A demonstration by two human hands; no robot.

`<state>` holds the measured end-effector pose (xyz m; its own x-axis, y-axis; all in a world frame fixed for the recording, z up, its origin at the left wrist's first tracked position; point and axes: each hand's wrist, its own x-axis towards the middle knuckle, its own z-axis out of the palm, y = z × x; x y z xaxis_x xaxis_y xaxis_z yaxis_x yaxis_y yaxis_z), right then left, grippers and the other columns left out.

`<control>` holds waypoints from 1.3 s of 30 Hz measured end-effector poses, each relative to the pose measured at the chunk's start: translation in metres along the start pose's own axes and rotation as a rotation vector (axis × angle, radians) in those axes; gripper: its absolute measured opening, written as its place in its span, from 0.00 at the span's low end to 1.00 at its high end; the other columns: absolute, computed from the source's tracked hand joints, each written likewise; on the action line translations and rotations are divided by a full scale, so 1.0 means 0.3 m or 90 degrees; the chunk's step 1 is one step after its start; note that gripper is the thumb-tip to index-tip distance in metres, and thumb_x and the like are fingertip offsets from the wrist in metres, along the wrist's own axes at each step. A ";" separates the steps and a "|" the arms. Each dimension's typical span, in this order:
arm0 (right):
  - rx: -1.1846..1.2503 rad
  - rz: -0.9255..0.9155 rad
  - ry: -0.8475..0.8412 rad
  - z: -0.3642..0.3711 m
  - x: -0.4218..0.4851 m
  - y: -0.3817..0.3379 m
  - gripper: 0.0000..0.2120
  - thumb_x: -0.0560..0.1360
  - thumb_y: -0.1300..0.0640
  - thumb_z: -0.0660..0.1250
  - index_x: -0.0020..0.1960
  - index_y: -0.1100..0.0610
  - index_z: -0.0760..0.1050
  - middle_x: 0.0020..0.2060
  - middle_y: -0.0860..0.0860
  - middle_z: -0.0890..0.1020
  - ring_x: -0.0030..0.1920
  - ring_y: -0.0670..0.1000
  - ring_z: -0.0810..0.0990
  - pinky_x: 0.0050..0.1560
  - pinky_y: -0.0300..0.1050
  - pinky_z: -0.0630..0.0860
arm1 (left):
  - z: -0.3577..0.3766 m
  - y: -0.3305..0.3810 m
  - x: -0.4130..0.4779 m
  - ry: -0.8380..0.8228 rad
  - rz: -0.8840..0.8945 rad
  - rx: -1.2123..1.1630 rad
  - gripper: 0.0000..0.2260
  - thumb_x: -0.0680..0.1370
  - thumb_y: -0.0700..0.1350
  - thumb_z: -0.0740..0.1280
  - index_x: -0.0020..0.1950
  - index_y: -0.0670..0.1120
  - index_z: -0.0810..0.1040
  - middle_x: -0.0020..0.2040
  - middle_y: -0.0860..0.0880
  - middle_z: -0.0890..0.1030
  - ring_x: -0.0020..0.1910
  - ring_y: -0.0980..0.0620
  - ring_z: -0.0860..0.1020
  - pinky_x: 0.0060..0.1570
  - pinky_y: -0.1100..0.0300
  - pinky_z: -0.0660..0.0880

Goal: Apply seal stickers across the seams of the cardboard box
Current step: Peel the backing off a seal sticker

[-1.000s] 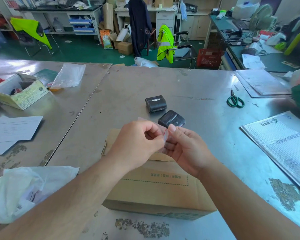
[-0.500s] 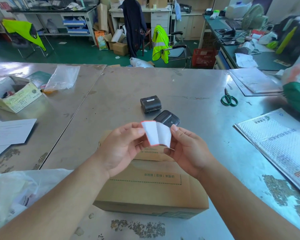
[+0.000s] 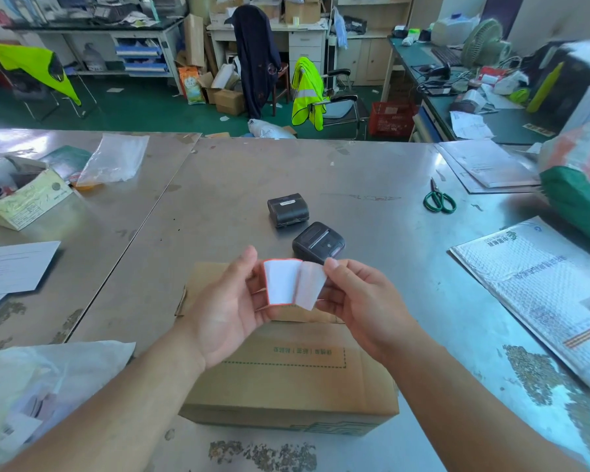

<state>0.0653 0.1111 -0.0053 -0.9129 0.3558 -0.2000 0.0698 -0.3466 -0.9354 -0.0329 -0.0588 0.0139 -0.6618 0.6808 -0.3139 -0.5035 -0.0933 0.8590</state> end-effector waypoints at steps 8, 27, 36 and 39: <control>0.013 0.013 -0.001 -0.007 -0.022 -0.001 0.16 0.76 0.48 0.66 0.51 0.62 0.80 0.46 0.59 0.85 0.49 0.58 0.81 0.55 0.56 0.74 | 0.042 -0.006 -0.006 0.040 0.029 0.127 0.06 0.75 0.38 0.68 0.52 0.40 0.78 0.39 0.47 0.81 0.37 0.51 0.76 0.35 0.62 0.70; 0.153 -0.016 0.194 -0.029 -0.018 -0.038 0.09 0.82 0.58 0.64 0.44 0.60 0.76 0.33 0.53 0.77 0.33 0.50 0.77 0.35 0.43 0.70 | -0.068 0.031 -0.002 0.175 0.074 -0.042 0.22 0.78 0.27 0.51 0.64 0.46 0.72 0.55 0.38 0.76 0.37 0.47 0.79 0.35 0.56 0.77; 0.198 0.078 0.238 0.028 0.018 -0.028 0.11 0.80 0.57 0.65 0.39 0.56 0.75 0.29 0.49 0.73 0.31 0.49 0.71 0.35 0.43 0.65 | -0.055 0.051 -0.028 0.072 0.111 0.056 0.19 0.73 0.52 0.71 0.61 0.48 0.76 0.33 0.54 0.65 0.29 0.56 0.61 0.32 0.62 0.61; 0.213 0.124 0.229 0.049 0.030 -0.031 0.11 0.79 0.57 0.65 0.38 0.55 0.72 0.29 0.49 0.72 0.30 0.49 0.69 0.33 0.42 0.65 | -0.045 0.057 -0.026 0.073 0.185 0.179 0.12 0.76 0.51 0.68 0.58 0.49 0.80 0.33 0.52 0.70 0.31 0.55 0.68 0.36 0.62 0.69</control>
<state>0.0505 0.1048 0.0061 -0.6954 0.5122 -0.5040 0.0391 -0.6734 -0.7383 -0.0439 -0.0755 0.0257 -0.8190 0.5692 -0.0717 -0.1259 -0.0563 0.9904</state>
